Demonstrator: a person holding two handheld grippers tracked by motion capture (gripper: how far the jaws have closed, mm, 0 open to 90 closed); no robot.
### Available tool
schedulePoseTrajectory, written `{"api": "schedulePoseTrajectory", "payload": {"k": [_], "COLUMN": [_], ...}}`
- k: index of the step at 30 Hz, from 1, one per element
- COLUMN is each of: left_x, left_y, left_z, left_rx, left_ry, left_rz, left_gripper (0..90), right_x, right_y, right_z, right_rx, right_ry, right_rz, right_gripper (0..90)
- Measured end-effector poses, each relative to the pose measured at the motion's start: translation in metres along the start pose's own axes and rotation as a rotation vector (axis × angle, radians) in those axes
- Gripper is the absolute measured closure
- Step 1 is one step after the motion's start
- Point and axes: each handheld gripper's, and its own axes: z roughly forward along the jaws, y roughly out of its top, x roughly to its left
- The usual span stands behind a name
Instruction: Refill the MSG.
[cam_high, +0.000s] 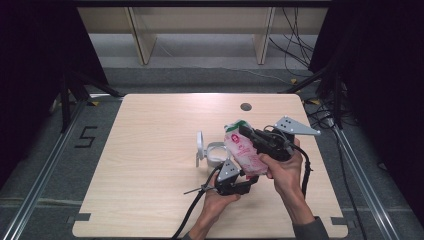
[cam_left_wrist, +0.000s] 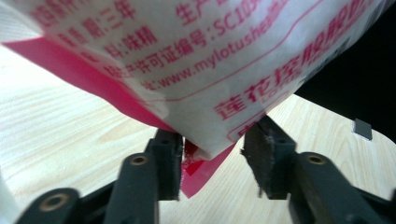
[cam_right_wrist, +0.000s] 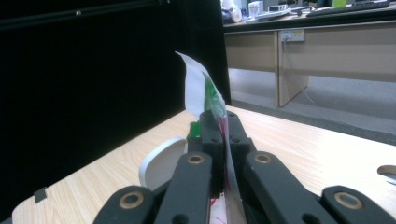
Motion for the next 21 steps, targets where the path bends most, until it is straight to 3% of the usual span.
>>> {"api": "schedulePoseTrajectory", "payload": {"k": [3,5,8,11,12,13,16,19,21], "left_x": [0.001,0.001,0.003,0.003,0.003,0.004,0.003,0.002,0.004], "left_y": [0.000,0.001,0.001,0.002,0.001,0.002,0.002,0.001,0.000], "left_z": [-0.003,-0.005,-0.008,-0.011,-0.013,-0.015,-0.021,-0.026,-0.031], "left_rx": [0.006,0.028,0.029,0.039,0.024,0.033,0.040,0.038,0.066], "left_ry": [0.016,0.023,0.026,0.022,0.006,0.014,0.034,0.020,0.034], "left_rz": [-0.006,0.010,-0.021,-0.020,-0.045,-0.038,-0.048,-0.072,-0.071], "left_gripper": [53.1,51.5,45.9,43.5,42.5,40.6,37.1,33.3,32.0], "right_x": [-0.002,-0.004,-0.004,-0.006,-0.005,-0.006,-0.007,-0.008,-0.009], "right_y": [-0.003,-0.005,-0.006,-0.007,-0.007,-0.008,-0.009,-0.011,-0.013], "right_z": [-0.004,-0.006,-0.008,-0.009,-0.009,-0.008,-0.010,-0.008,-0.007], "right_rx": [-0.013,-0.022,-0.011,-0.013,-0.017,-0.034,-0.019,-0.023,-0.024], "right_ry": [0.013,0.017,0.007,0.003,-0.001,0.007,0.001,0.009,0.004], "right_rz": [0.007,0.007,0.019,0.012,0.022,0.017,0.008,0.031,0.030], "right_gripper": [90.0,90.0,90.0,90.0,90.0,90.0,90.0,90.0,90.0]}}
